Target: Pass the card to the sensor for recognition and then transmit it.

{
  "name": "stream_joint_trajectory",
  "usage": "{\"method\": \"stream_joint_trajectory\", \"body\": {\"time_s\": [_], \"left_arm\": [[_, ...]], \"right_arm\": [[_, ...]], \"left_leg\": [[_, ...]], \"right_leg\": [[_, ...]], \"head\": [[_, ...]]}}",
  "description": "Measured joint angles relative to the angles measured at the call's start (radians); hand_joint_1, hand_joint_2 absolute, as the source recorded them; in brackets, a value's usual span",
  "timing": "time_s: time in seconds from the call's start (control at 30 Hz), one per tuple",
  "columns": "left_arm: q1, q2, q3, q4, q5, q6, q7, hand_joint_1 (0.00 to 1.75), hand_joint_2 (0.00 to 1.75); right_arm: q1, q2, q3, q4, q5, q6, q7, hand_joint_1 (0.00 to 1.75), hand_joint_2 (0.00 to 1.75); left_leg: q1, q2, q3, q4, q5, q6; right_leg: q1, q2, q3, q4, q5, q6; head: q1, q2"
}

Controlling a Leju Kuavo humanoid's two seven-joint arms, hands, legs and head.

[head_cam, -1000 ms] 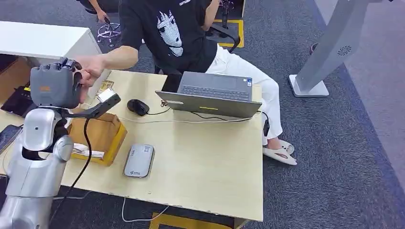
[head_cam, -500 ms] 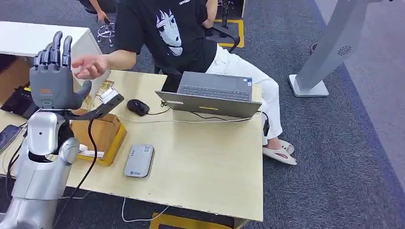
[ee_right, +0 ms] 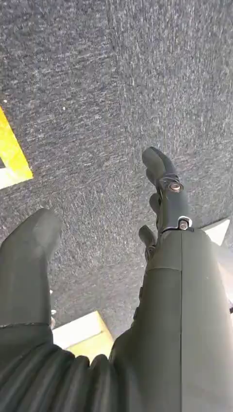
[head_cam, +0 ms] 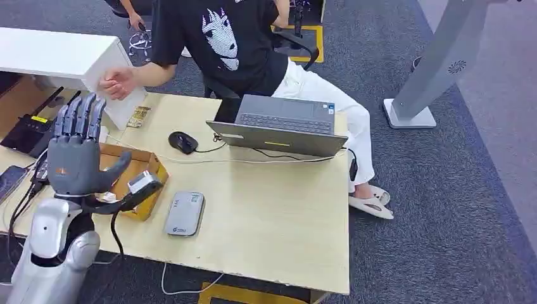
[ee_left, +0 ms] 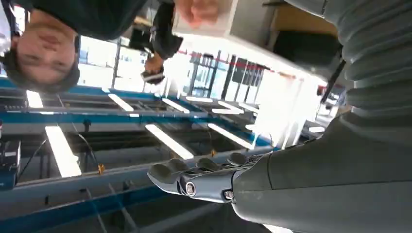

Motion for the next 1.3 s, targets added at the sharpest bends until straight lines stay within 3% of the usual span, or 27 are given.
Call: {"method": "stream_joint_trajectory", "body": {"time_s": [0.13,0.4,0.63,0.8,1.07,1.3], "left_arm": [[0.134,-0.01,0.034,-0.057,0.037,0.015,-0.03,0.0,1.75],[0.203,-0.03,0.083,-0.102,0.07,0.014,-0.056,0.0,1.75],[0.324,-0.085,0.133,-0.175,0.168,0.12,-0.159,0.0,1.75],[0.397,-0.13,0.147,-0.227,0.2,0.151,-0.217,0.0,1.75],[0.534,-0.172,0.163,-0.305,0.197,0.091,-0.233,0.0,1.75],[0.569,-0.167,0.207,-0.309,0.035,-0.093,-0.123,0.0,1.75]], "right_arm": [[0.001,0.003,-0.017,0.0,-0.016,0.0,-0.015,0.0,1.75],[0.001,0.005,-0.033,0.0,-0.021,0.0,-0.024,0.0,1.75],[0.002,0.007,-0.056,-0.001,-0.043,-0.009,-0.02,0.0,1.75],[0.002,0.012,-0.077,-0.001,-0.063,-0.012,-0.015,0.0,1.75],[0.004,0.025,-0.11,-0.007,-0.089,-0.022,-0.016,0.0,1.75],[0.004,0.028,-0.124,-0.011,-0.089,-0.016,-0.02,0.0,1.75]], "left_leg": [[0.0,-0.001,0.0,0.0,0.0,0.0],[0.0,-0.002,0.001,0.0,0.0,0.0],[0.0,-0.002,0.0,0.0,0.0,0.0],[0.0,-0.003,0.0,0.0,-0.001,0.0],[0.0,-0.003,0.001,0.0,-0.002,-0.001],[0.001,-0.003,0.001,0.0,-0.002,-0.001]], "right_leg": [[0.0,-0.001,0.0,0.0,-0.001,0.0],[0.0,-0.003,0.001,0.0,0.0,0.0],[0.0,-0.003,0.001,0.0,-0.001,0.0],[0.0,-0.003,0.001,-0.001,-0.001,0.0],[0.0,-0.004,0.002,0.0,-0.002,0.0],[0.0,-0.004,0.002,0.0,-0.002,-0.001]], "head": [[0.0,0.0],[0.0,0.0],[0.0,0.0],[0.0,0.0],[0.0,0.0],[0.0,0.0]]}}
